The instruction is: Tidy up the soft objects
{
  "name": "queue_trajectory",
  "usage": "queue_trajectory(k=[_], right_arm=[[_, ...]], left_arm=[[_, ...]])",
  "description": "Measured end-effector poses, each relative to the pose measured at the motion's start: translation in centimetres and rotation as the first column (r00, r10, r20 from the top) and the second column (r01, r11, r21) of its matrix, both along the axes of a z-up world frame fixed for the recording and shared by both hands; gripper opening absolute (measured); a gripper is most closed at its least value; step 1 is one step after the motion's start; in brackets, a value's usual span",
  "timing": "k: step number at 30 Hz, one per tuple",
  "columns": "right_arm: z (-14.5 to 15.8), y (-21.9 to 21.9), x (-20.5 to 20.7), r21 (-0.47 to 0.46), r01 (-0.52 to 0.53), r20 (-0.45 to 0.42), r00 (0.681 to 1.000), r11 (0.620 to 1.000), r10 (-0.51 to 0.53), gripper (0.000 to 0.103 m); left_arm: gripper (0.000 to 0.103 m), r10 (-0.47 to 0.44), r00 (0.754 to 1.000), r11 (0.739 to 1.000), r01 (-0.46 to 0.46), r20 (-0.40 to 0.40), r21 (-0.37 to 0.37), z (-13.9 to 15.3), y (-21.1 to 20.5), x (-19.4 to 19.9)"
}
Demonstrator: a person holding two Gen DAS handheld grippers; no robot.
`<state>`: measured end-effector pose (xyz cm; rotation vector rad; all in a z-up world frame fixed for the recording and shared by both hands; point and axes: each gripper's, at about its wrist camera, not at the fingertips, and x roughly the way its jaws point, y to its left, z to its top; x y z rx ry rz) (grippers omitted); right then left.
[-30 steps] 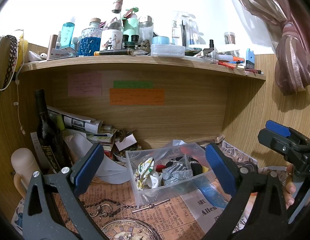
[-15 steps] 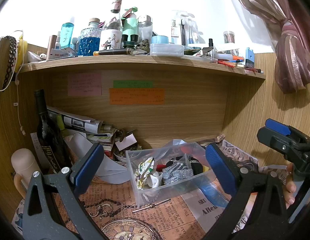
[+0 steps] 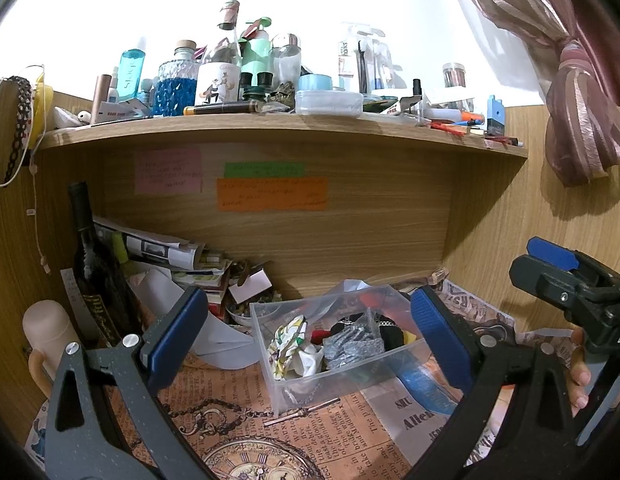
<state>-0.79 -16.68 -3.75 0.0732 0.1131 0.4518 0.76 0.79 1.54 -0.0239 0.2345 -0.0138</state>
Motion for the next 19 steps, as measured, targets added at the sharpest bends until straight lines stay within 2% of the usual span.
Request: queue_trajectory(k=[19], right_arm=[[-0.66, 0.36, 0.64, -0.006, -0.012, -0.026, 1.0, 1.0, 0.012, 0.103]], left_arm=[[0.103, -0.046, 0.999, 0.999, 0.046, -0.013, 0.004, -0.2, 0.52, 0.49]])
